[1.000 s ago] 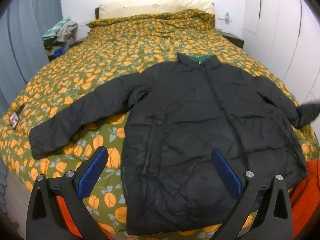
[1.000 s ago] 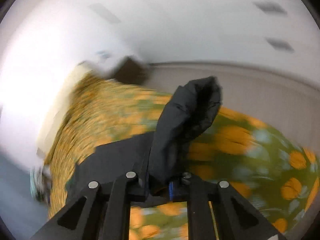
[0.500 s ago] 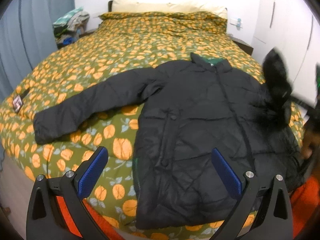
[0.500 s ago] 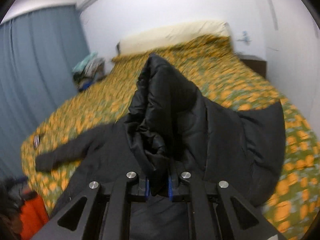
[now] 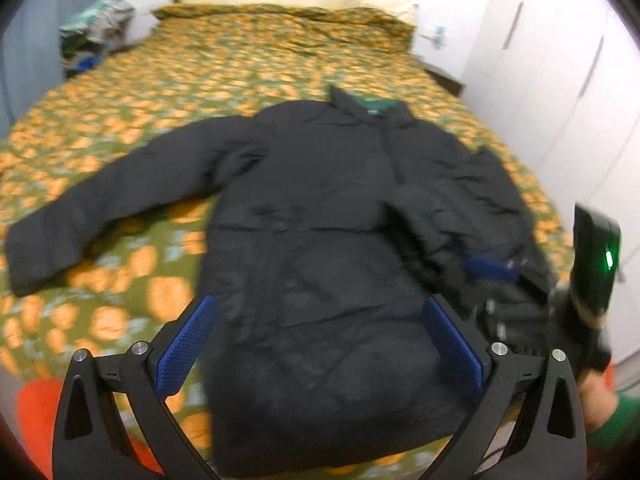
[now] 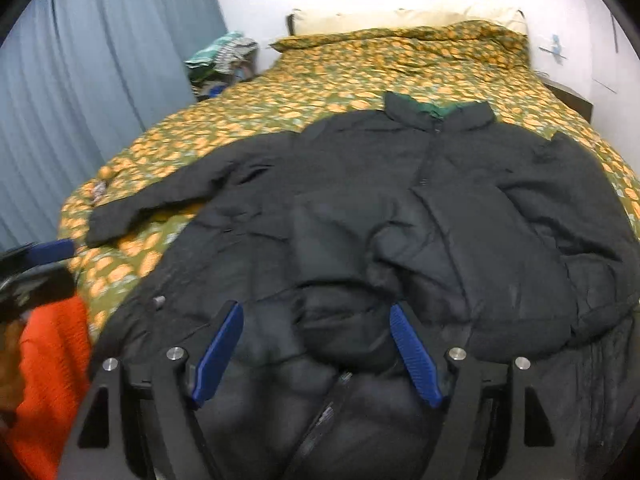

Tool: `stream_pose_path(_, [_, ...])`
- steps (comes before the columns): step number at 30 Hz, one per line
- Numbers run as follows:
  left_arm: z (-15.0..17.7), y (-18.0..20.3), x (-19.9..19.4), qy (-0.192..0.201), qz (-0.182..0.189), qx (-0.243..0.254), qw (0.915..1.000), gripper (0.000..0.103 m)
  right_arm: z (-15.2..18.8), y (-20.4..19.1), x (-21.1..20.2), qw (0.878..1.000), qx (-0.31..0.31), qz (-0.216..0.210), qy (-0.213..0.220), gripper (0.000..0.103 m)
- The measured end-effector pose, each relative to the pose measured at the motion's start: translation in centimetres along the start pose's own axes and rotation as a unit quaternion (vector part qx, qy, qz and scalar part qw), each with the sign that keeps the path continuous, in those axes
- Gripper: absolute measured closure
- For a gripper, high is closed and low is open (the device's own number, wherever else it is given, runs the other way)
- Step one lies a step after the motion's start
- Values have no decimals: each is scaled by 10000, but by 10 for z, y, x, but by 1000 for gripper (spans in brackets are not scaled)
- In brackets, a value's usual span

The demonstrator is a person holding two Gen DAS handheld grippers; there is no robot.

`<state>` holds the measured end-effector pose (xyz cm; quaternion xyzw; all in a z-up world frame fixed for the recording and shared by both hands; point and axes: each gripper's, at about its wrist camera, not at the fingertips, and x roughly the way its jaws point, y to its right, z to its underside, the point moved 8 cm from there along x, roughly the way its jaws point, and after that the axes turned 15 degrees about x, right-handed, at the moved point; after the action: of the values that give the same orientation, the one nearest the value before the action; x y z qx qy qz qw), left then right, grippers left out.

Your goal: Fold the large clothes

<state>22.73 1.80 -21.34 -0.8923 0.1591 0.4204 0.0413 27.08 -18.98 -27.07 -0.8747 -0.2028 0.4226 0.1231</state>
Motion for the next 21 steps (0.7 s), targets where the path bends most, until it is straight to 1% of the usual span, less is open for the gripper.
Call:
stream_pose_path(3, [-16,19,18,-26,736,-47,9973,0,9,0,-27,9996,183,-196,68,25])
stream_pose_path(5, [-28,35,36,-100,1125,-24,9936,0,15,4,-45,9990,328,-277,119,25])
stream_pose_path(6, [-35,44,52,-208,1275,41,9916,0,19,6,-53,9987,387,-291,144,25])
stream_pose_path(9, [-46,60,96,-543,1184,166,9913,1,25,13,-73,9978,536,-304,229,25])
stream_pose_path(10, [-49,64,109,-634,1112,209,9916,4,26,14,-73,9976,578,-295,240,25])
stream_pose_path(12, [-54,71,134,-816,891,318,9922,24,31,23,-84,9963,754,-293,286,25])
stream_pose_path(13, [-54,75,146,-968,829,393,9911,48,32,26,-86,9956,839,-290,308,25])
stream_pose_path(14, [-53,78,153,-1051,842,421,9900,67,35,33,-91,9943,968,-278,344,25])
stream_pose_path(15, [-55,80,157,-1094,798,428,9899,74,36,37,-93,9935,1050,-262,366,25])
stream_pose_path(16, [-58,79,156,-1075,696,438,9908,87,38,42,-95,9925,1141,-235,375,25])
stream_pose_path(17, [-62,80,153,-1045,670,445,9913,91,41,50,-99,9908,1275,-213,402,25])
stream_pose_path(19, [-74,80,141,-913,630,557,9923,93,42,64,-105,9871,1518,-218,460,25])
stream_pose_path(21, [-93,75,124,-690,475,790,9934,93,41,74,-110,9819,1792,-322,513,25])
